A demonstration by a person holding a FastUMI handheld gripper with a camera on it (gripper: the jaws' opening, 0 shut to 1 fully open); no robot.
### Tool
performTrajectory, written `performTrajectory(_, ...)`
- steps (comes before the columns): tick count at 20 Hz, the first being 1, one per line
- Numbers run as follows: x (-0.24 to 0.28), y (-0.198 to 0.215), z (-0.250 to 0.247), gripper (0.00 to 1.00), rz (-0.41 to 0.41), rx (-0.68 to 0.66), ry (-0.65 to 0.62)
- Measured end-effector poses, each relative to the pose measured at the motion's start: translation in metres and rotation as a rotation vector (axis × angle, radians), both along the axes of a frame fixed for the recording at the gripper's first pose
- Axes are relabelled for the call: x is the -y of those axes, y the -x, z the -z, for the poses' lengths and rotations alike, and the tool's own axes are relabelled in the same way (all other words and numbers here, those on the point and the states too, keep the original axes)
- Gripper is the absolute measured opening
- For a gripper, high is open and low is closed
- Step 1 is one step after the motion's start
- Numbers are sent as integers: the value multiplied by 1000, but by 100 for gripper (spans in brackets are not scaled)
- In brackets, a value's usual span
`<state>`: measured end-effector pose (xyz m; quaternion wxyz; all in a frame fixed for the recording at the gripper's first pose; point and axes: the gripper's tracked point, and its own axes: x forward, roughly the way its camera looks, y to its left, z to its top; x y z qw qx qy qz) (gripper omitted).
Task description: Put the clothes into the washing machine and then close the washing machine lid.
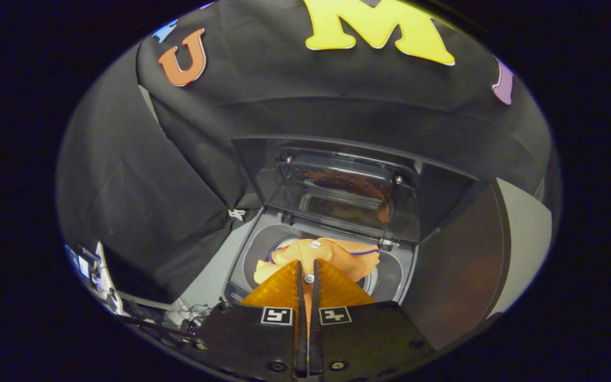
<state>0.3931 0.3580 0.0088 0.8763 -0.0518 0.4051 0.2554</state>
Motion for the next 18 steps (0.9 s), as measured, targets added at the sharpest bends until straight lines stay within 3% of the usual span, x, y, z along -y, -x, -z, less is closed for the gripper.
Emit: performTrajectory(18,-7,-31,99,5,155,-94,-12)
